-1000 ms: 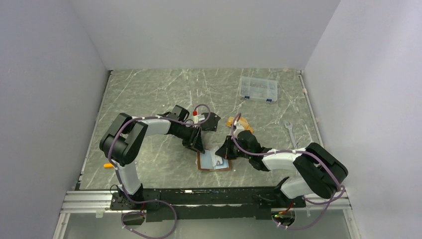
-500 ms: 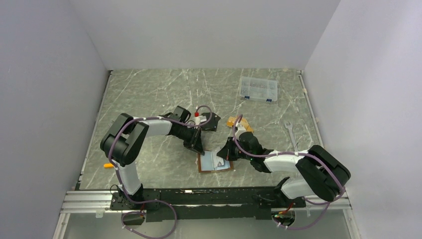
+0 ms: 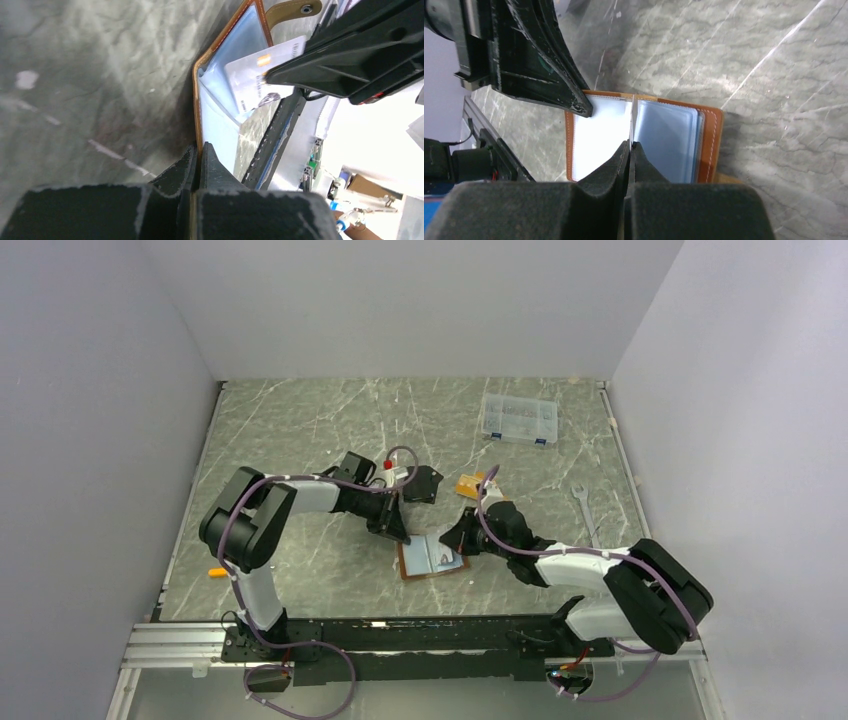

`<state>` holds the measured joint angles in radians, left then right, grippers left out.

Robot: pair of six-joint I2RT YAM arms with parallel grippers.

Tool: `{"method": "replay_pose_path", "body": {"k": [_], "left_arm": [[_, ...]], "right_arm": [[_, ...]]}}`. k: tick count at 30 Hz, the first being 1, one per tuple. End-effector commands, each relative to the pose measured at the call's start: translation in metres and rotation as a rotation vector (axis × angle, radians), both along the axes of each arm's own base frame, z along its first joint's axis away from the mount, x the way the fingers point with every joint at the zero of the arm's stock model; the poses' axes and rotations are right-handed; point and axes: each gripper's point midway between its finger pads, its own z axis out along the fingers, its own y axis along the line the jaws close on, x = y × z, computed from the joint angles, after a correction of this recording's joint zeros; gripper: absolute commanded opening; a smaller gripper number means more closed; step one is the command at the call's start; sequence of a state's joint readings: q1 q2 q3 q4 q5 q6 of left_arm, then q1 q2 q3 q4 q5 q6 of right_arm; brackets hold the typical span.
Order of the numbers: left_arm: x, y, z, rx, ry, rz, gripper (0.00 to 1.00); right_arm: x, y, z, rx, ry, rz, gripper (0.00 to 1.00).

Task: Put the credit cards into the card holder
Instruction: Insert the credit card into the card holder.

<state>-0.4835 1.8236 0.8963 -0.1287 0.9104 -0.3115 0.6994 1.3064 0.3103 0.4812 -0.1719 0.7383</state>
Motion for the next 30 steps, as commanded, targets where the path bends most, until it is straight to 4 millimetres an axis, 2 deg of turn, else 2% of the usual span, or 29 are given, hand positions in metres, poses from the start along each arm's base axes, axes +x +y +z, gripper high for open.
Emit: {"method": "replay_pose_path", "body": {"k": [1,6,13,22,26,30], "left_arm": [[0.012,0.009,-0.004,0.014,-0.032,0.052,0.00],[0.014,0.012,-0.012,0.049,-0.024,0.064,0.00],[0.011,0.015,-0.009,0.049,-0.042,0.071,0.00],[0.009,0.015,-0.011,0.064,-0.045,0.075,0.00],[0.009,0.015,-0.011,0.064,-0.043,0.073,0.00],[0.008,0.014,-0.009,0.062,-0.048,0.071,0.00]], "right_arm": [[0.027,0.007,0.034,0.081,-0.108,-0.066,0.00],[0.028,0.019,0.027,0.125,-0.075,-0.046,0.00],[0.031,0.031,0.022,0.136,-0.058,-0.035,0.00],[0.013,0.037,0.003,0.119,-0.010,-0.018,0.00],[0.008,0.036,-0.003,0.117,0.006,-0.020,0.00],[0.005,0.026,-0.009,0.079,0.014,-0.036,0.00]]}}
